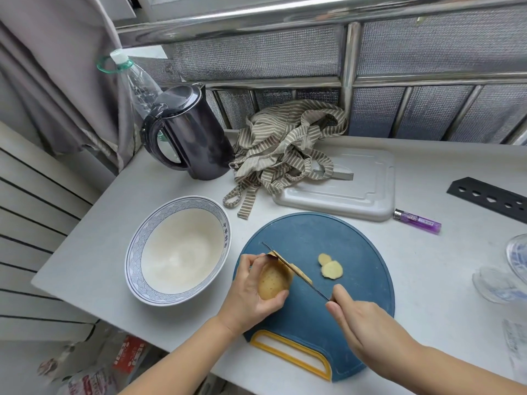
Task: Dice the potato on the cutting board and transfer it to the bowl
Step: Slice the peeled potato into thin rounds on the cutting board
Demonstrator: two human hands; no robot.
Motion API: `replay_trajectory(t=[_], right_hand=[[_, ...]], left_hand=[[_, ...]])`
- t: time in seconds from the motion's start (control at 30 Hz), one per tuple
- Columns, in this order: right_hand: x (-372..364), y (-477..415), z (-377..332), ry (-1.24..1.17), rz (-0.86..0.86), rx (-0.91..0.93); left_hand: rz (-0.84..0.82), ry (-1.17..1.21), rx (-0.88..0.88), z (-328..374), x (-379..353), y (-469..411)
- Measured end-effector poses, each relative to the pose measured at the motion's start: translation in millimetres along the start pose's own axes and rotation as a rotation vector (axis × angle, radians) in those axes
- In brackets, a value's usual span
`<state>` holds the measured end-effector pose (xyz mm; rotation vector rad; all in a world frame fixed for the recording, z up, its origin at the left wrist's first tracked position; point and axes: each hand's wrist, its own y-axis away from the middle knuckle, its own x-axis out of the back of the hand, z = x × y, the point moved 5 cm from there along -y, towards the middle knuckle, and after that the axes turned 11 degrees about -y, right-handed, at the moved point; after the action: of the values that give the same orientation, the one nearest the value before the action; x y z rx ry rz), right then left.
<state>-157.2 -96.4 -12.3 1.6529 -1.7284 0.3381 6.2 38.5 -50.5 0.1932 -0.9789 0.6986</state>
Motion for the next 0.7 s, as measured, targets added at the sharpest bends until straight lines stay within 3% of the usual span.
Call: replay_trajectory(t=[0.3, 0.7], right_hand=[[8.2, -11.6, 0.3, -0.077, 0.042, -0.036], [17.6, -24.3, -9.4, -0.071, -0.028, -0.081]], left_hand=[[-0.038, -0.021, 0.051, -0.9, -0.9, -5.7], [-0.077, -0.026, 0.101, -9.1, -2.7, -13.3]])
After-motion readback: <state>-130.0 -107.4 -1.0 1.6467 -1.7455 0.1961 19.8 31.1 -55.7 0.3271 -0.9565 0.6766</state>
